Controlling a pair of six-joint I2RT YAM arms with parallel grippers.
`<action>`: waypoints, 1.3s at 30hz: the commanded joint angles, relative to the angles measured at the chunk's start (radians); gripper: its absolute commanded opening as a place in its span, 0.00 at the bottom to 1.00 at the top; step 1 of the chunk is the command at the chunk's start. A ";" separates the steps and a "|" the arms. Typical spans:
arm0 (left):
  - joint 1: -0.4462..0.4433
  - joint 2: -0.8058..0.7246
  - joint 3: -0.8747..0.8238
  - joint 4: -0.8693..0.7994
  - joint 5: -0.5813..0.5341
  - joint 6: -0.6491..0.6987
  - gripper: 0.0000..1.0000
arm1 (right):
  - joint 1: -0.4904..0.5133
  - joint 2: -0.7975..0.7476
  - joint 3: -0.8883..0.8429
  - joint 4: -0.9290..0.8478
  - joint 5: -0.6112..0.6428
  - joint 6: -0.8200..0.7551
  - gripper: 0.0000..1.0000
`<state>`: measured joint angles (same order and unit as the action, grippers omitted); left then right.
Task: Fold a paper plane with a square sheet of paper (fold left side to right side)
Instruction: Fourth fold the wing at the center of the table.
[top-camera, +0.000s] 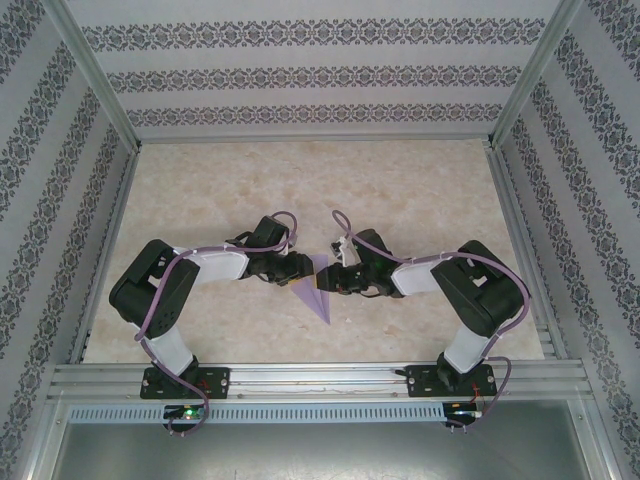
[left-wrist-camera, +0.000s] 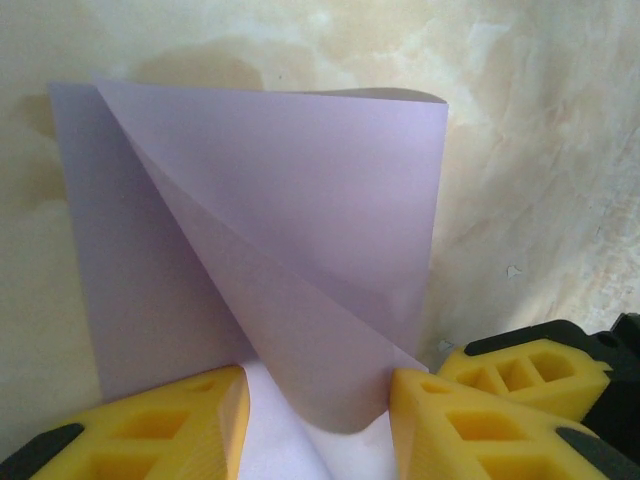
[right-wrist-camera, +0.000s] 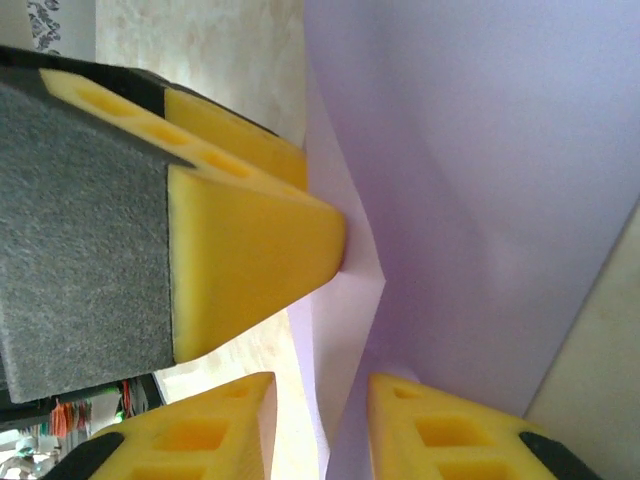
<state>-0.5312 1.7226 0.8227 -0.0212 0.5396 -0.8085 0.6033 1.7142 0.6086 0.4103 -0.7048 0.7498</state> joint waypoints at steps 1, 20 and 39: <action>-0.015 0.013 -0.008 -0.041 -0.049 0.012 0.43 | -0.012 0.012 0.017 0.021 -0.009 -0.010 0.25; -0.016 0.006 -0.008 -0.052 -0.054 0.014 0.43 | -0.030 -0.016 -0.006 -0.043 0.050 -0.040 0.01; -0.015 0.003 -0.006 -0.058 -0.056 0.017 0.43 | -0.033 -0.038 -0.008 -0.118 0.100 -0.071 0.01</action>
<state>-0.5312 1.7222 0.8227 -0.0216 0.5365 -0.8085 0.5777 1.6978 0.6086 0.3119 -0.6235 0.7033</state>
